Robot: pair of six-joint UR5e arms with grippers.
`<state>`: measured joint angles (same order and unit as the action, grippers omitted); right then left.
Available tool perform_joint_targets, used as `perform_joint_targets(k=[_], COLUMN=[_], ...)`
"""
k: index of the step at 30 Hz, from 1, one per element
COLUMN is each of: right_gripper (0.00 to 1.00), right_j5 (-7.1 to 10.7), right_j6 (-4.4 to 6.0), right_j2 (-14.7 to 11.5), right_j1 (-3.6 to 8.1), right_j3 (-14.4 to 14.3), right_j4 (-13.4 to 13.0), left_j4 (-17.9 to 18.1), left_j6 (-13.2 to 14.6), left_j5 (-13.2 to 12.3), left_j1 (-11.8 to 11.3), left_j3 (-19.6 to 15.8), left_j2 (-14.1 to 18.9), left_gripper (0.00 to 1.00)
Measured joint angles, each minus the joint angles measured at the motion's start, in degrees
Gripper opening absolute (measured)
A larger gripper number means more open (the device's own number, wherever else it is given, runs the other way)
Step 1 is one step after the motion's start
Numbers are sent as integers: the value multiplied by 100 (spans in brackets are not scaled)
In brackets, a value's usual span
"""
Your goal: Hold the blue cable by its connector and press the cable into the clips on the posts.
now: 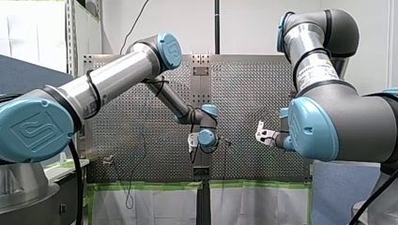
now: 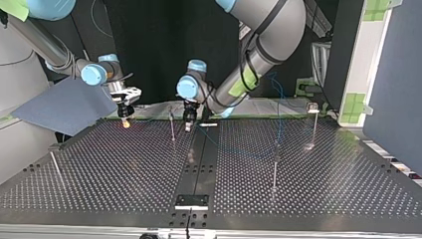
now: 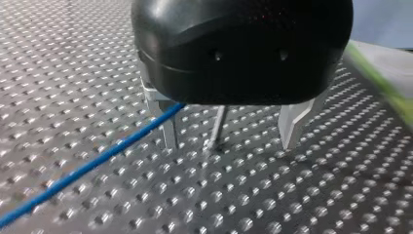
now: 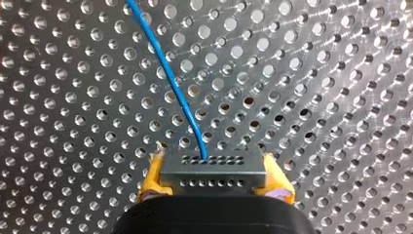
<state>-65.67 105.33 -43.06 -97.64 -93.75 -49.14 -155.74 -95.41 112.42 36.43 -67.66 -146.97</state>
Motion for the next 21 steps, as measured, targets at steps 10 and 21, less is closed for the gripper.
perform_joint_targets(k=[10,21], right_gripper=[0,0], right_j5=[60,71], right_j6=[-1,3], right_j2=[8,15], right_j1=[3,11], right_j3=[-2,-2], right_j4=[50,76], left_j4=[-476,-1085], left_j6=[31,-235], left_j5=[357,639], left_j1=[374,701], left_j3=[-3,-87], left_j2=[23,173], left_gripper=[100,100])
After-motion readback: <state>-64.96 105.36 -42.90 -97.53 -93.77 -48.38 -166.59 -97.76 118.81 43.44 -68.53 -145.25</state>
